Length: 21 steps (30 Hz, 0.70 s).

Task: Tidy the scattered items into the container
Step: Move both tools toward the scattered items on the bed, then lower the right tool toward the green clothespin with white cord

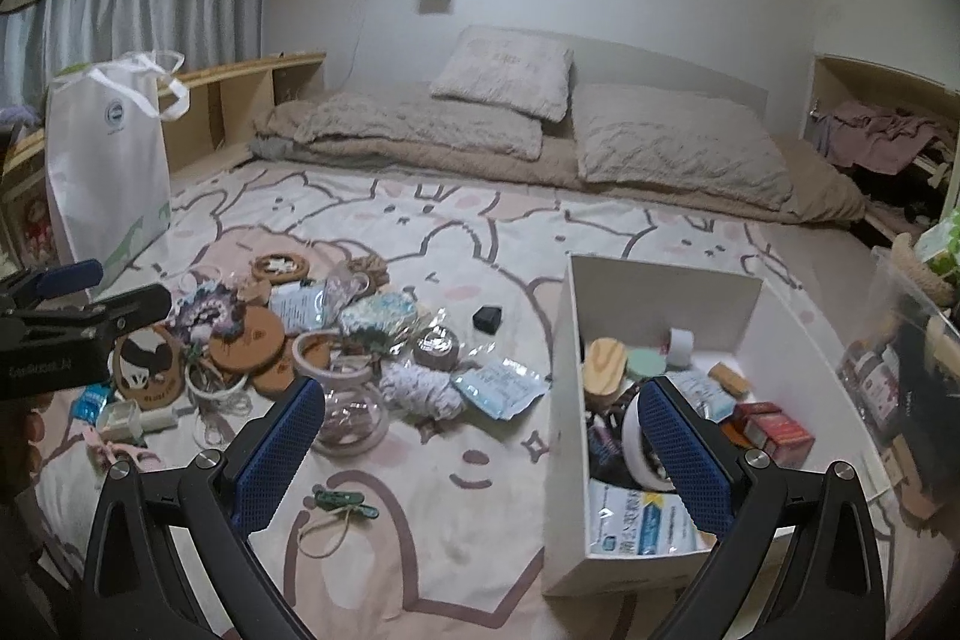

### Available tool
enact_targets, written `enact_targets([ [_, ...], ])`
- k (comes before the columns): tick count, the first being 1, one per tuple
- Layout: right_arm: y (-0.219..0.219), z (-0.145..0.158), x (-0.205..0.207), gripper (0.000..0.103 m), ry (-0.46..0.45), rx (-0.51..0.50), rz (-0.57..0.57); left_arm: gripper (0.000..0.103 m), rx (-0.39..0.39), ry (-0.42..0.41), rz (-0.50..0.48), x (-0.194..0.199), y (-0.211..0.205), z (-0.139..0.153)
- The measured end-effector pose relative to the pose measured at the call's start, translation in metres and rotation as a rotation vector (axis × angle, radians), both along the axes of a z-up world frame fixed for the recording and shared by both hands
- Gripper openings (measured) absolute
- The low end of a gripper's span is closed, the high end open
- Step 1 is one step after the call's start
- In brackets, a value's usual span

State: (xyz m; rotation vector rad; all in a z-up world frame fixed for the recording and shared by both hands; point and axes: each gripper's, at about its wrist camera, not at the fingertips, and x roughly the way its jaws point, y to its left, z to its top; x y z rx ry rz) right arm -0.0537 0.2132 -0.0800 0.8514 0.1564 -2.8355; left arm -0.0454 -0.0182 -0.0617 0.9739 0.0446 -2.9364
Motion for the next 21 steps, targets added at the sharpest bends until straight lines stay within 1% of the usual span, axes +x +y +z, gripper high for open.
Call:
enact_targets([
  [9,-0.02,-0.029,-0.009,0.103,-0.075,0.009,0.046,0.103,0.013,-0.077,0.044,-0.018,-0.013,-0.026],
  [17,-0.032,-0.052,-0.016,0.103,-0.137,0.022,0.074,0.103,0.057,-0.169,0.083,-0.033,-0.026,-0.055],
  [21,-0.036,-0.065,-0.02,0.103,-0.178,0.012,0.088,0.103,0.083,-0.217,0.094,-0.038,-0.03,-0.07],
])
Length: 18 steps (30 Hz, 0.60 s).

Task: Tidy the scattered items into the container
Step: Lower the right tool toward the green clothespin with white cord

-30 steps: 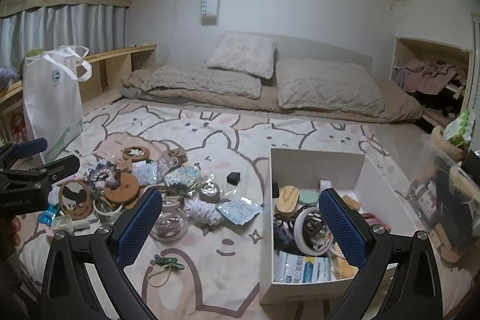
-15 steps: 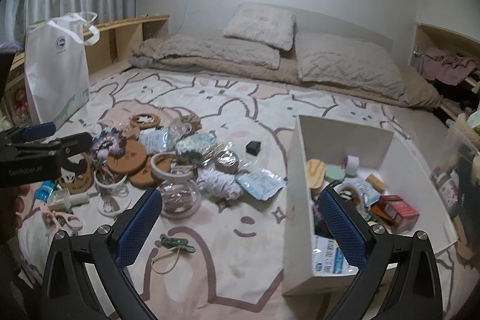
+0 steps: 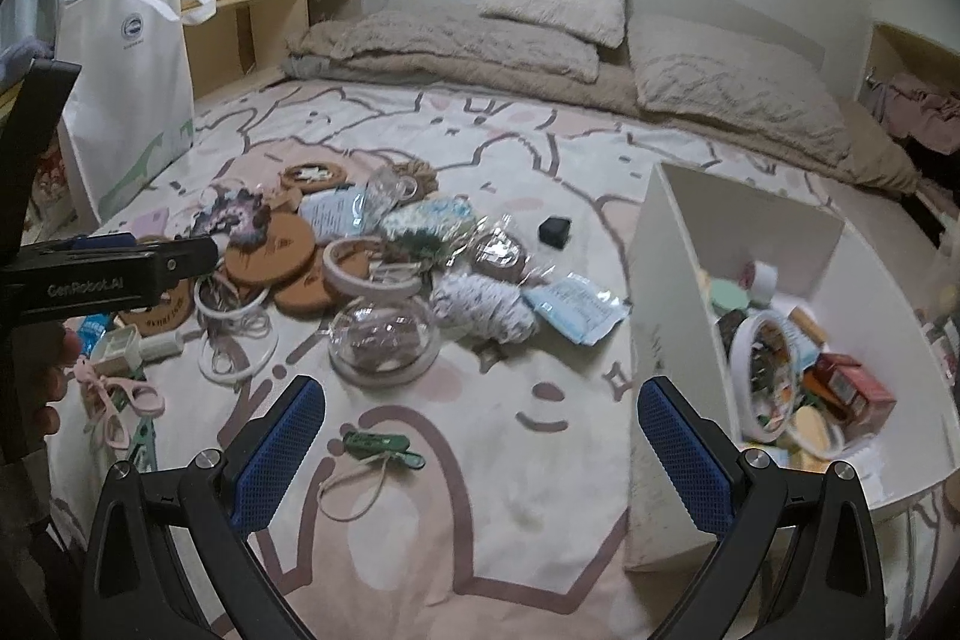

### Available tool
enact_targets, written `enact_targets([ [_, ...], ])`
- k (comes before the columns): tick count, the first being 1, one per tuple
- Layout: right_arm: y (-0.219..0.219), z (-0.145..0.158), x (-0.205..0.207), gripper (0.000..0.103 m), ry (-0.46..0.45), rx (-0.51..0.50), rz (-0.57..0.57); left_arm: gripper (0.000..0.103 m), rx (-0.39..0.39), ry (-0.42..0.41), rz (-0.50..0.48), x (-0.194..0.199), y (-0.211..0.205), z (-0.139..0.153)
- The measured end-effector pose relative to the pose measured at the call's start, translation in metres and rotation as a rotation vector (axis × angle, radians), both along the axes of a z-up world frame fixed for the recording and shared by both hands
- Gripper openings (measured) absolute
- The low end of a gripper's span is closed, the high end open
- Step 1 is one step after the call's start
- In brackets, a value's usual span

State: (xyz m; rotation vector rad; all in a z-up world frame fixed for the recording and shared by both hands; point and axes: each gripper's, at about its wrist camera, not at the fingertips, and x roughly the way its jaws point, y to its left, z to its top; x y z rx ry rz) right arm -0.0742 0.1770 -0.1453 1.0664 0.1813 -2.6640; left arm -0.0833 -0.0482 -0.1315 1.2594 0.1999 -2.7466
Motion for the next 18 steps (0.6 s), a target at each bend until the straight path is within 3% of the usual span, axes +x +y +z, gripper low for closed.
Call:
enact_targets([
  [18,-0.011,-0.054,-0.014,0.103,-0.165,-0.009,0.024,0.103,-0.053,-0.166,0.054,-0.02,-0.002,-0.07],
])
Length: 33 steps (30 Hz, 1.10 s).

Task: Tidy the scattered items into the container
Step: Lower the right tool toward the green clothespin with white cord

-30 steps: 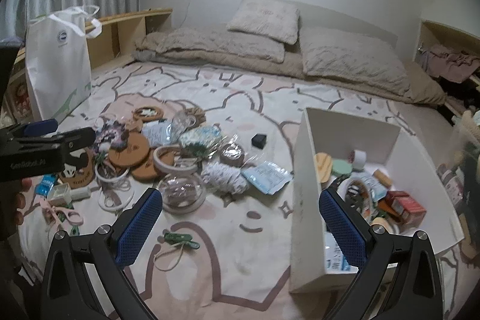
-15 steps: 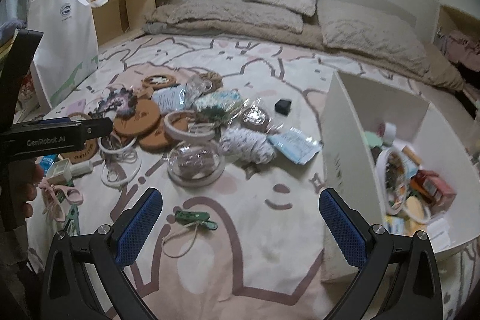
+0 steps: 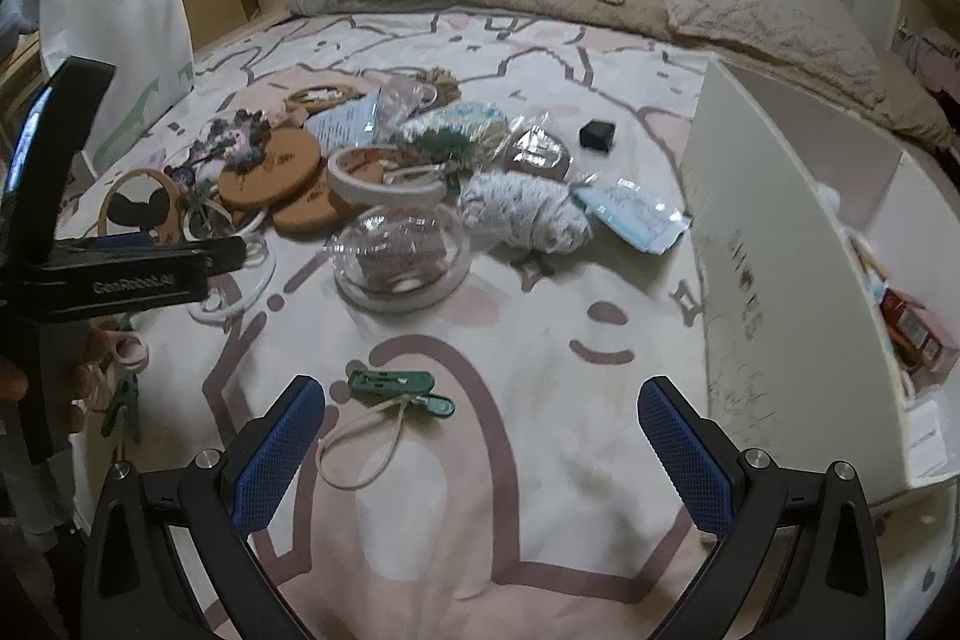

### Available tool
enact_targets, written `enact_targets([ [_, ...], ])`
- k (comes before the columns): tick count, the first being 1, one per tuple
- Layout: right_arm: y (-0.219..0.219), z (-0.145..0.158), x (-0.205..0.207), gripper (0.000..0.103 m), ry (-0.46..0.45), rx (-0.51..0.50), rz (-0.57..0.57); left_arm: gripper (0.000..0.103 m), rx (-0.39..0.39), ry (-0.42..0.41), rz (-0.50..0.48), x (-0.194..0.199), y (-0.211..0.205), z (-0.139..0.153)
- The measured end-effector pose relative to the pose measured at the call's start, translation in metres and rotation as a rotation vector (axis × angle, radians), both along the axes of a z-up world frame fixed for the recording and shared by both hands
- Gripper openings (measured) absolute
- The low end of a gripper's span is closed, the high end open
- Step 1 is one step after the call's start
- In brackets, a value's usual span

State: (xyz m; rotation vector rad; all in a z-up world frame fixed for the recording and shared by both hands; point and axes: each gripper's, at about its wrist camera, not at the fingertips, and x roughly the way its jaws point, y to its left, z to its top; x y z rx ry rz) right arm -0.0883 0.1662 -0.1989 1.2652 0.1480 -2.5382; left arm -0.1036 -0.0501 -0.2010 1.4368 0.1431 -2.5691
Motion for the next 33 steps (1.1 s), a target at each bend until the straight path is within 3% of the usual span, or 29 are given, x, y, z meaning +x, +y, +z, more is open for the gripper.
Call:
enact_targets([
  [13,0.003,-0.026,-0.01,0.103,-0.067,-0.008,-0.006,0.103,-0.035,-0.08,0.016,-0.004,0.017,-0.038],
  [23,-0.008,-0.049,-0.008,0.103,-0.089,0.004,0.047,0.103,-0.031,-0.031,0.062,-0.002,0.019,-0.042],
  [27,-0.018,-0.055,-0.002,0.103,-0.049,0.048,0.078,0.103,-0.056,-0.008,0.082,-0.001,0.023,-0.044],
  [33,-0.017,-0.057,0.002,0.103,-0.008,0.003,0.087,0.103,-0.069,0.007,0.082,0.0,0.024,-0.046],
])
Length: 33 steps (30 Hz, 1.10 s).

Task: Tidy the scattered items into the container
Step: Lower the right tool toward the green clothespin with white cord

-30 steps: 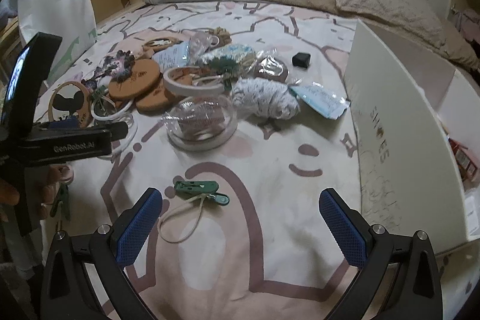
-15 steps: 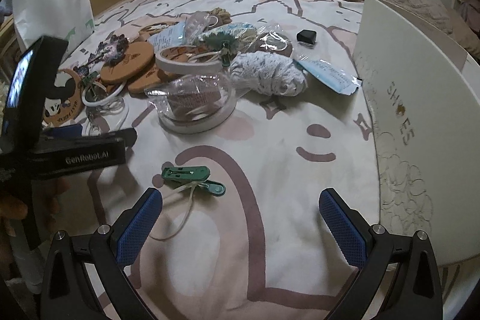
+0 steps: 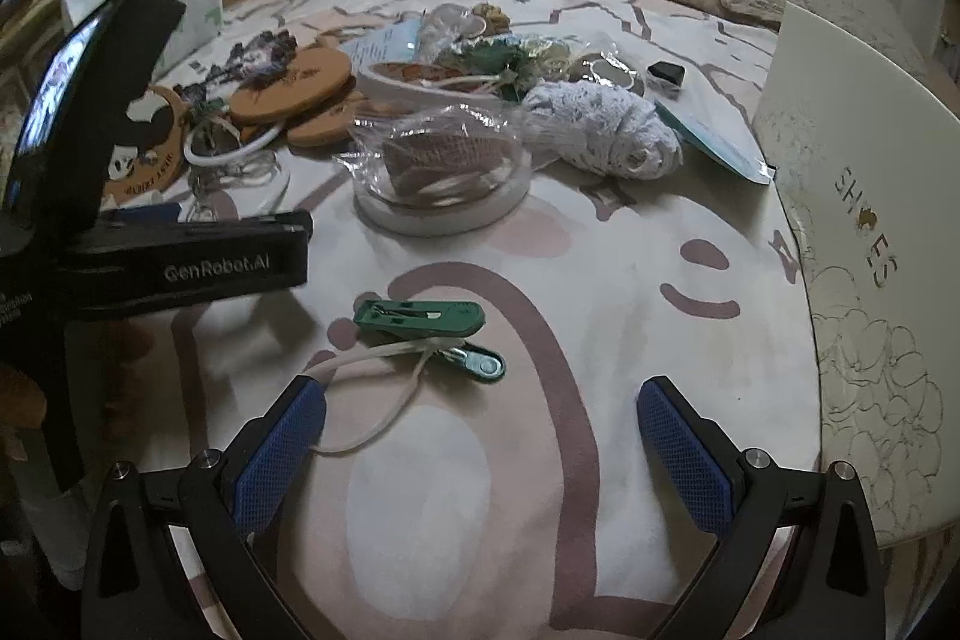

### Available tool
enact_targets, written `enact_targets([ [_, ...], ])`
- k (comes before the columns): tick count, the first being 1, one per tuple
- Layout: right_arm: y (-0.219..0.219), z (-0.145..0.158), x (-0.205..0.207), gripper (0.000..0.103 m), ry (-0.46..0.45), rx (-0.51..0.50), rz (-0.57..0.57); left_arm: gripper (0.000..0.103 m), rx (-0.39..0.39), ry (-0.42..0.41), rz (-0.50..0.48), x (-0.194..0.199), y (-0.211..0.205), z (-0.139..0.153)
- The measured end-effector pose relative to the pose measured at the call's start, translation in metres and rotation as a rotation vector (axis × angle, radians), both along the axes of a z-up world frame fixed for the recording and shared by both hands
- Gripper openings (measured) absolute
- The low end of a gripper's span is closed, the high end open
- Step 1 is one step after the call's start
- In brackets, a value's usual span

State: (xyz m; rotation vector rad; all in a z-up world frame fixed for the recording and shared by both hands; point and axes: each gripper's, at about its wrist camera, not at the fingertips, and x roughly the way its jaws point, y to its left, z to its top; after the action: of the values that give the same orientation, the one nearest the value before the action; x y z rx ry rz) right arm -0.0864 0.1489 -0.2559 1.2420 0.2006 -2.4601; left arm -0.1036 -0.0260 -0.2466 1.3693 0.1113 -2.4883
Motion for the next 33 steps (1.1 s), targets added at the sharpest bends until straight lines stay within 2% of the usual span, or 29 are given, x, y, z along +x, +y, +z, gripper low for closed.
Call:
enact_targets([
  [7,-0.009,-0.002,0.007,0.103,0.039,0.04,0.025,0.103,0.004,0.006,0.006,0.0,-0.001,0.0],
  [19,-0.01,-0.004,0.006,0.103,0.037,0.059,0.015,0.103,0.042,0.005,-0.025,-0.012,-0.019,0.0],
  [27,-0.012,-0.004,0.006,0.103,0.028,0.043,0.0,0.103,0.02,0.017,-0.022,-0.014,-0.016,-0.002],
  [33,-0.012,-0.006,0.006,0.103,0.028,0.044,-0.003,0.103,0.043,0.036,-0.035,-0.01,-0.016,-0.002],
])
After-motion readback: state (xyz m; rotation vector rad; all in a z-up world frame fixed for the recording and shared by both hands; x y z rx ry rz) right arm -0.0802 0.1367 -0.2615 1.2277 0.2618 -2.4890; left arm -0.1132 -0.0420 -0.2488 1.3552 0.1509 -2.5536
